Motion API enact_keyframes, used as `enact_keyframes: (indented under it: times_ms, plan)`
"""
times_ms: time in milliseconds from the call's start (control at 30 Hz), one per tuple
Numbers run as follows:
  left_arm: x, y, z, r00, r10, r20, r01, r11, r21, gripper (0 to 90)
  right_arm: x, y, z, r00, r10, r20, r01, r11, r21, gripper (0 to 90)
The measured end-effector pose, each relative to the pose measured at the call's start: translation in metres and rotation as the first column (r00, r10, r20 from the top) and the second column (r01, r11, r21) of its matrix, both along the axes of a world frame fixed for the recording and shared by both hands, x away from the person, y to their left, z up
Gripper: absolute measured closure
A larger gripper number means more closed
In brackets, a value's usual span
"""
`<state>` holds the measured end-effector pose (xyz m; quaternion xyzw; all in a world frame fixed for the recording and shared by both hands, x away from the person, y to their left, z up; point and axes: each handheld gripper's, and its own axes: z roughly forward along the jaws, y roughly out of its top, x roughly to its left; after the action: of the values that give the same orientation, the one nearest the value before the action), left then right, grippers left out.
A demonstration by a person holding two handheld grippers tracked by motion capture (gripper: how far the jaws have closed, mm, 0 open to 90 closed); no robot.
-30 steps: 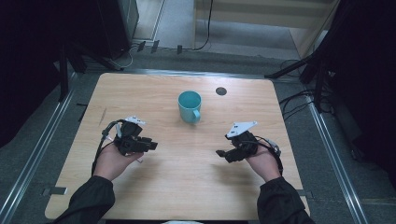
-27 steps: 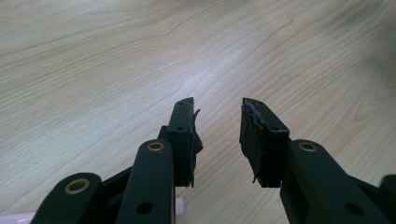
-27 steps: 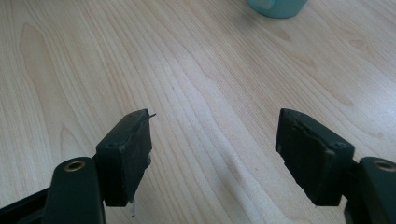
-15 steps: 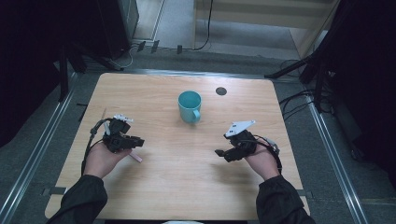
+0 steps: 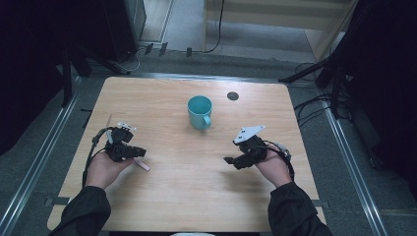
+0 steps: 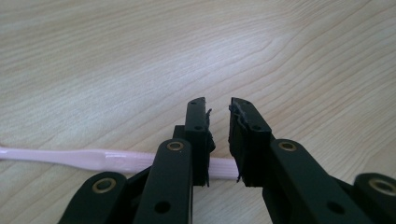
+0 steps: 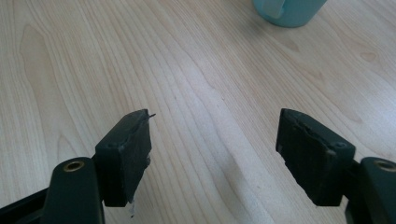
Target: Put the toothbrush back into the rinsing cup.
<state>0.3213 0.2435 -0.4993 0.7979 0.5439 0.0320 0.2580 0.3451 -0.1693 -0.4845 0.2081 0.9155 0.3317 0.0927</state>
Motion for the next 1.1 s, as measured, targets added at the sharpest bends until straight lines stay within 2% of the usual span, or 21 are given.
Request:
enact_keyframes:
  times_ms: [133, 367, 433, 667, 1000, 1100]
  plan:
    - [0.002, 0.003, -0.005, 0.9995, 0.022, -0.022, -0.021, 0.9996, 0.016, 80.0, 0.000, 0.002, -0.001, 1.0000, 0.000, -0.003, 0.000, 1.000, 0.003, 26.4]
    - [0.004, 0.004, -0.007, 0.9989, 0.032, -0.035, -0.031, 0.9990, 0.033, 86.6, 0.001, 0.004, -0.001, 1.0000, 0.003, -0.002, -0.003, 1.000, 0.000, 26.4]
    - [0.005, 0.005, -0.008, 0.9981, 0.038, -0.049, -0.036, 0.9982, 0.049, 88.9, 0.001, 0.004, -0.001, 1.0000, 0.002, -0.008, -0.002, 1.000, -0.002, 26.4]
    - [0.005, 0.004, -0.010, 0.9966, 0.051, -0.065, -0.047, 0.9974, 0.055, 89.4, 0.002, 0.003, -0.001, 1.0000, -0.002, -0.007, 0.002, 1.000, 0.000, 26.4]
    - [0.005, 0.007, -0.012, 0.9923, 0.057, -0.110, -0.051, 0.9971, 0.056, 89.4, 0.002, 0.002, -0.001, 0.9999, 0.001, -0.012, -0.001, 1.000, -0.002, 26.4]
    - [0.003, 0.009, -0.012, 0.9919, 0.064, -0.109, -0.058, 0.9967, 0.057, 89.3, 0.002, 0.002, -0.001, 0.9999, 0.000, -0.015, 0.000, 1.000, 0.001, 26.4]
